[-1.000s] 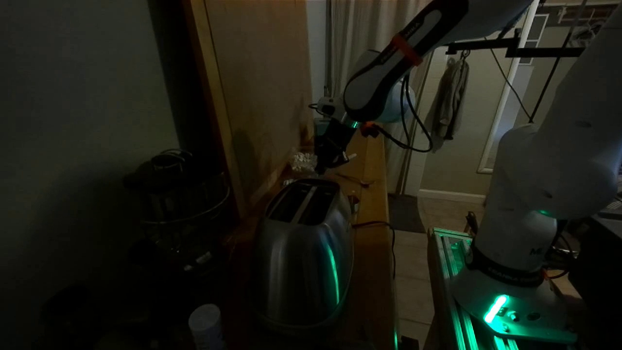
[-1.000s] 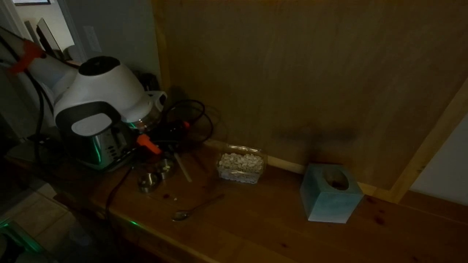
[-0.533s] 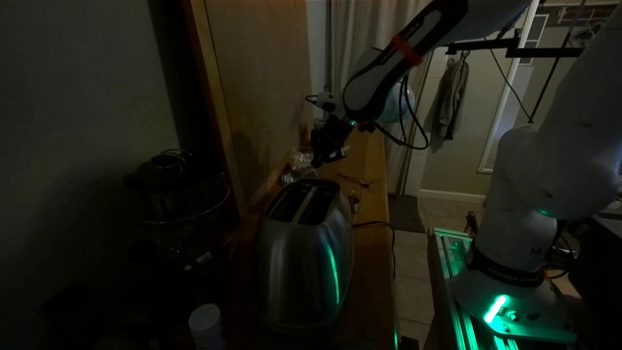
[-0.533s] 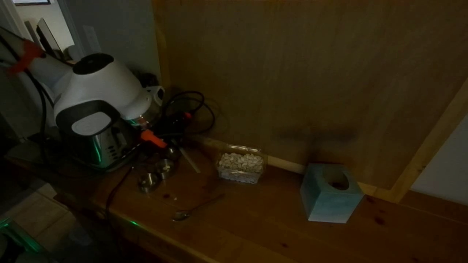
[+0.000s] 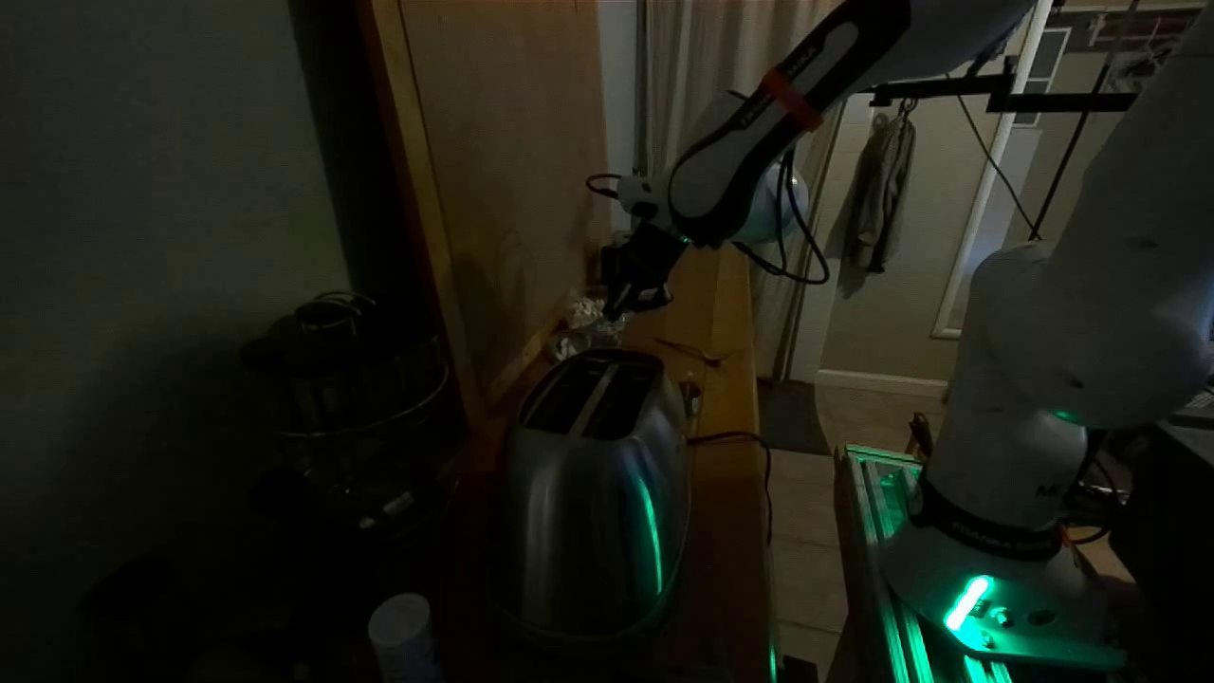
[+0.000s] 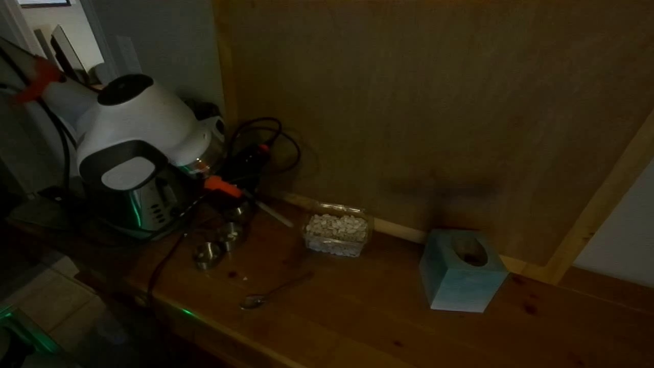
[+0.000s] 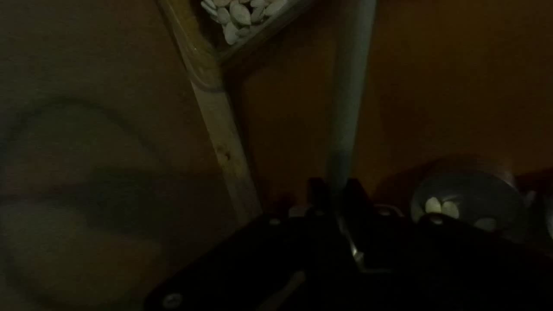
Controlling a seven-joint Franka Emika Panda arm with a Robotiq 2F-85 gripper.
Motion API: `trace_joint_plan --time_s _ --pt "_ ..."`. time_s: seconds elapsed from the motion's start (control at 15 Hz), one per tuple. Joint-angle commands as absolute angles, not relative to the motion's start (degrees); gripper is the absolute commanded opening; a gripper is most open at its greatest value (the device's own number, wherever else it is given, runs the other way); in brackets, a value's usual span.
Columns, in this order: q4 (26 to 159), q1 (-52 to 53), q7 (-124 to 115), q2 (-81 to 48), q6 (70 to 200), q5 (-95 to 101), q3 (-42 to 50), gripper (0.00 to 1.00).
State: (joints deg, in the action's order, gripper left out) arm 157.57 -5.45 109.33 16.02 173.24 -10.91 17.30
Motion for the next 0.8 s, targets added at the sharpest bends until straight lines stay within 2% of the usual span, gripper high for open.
trace_joint_plan --time_s 0.0,0.73 --pt "157.6 -2.5 115.2 15.5 177.9 -13.5 19.5 0.04" --pt "157.6 7.2 126.5 15.3 184.5 -17.1 27.7 0.04"
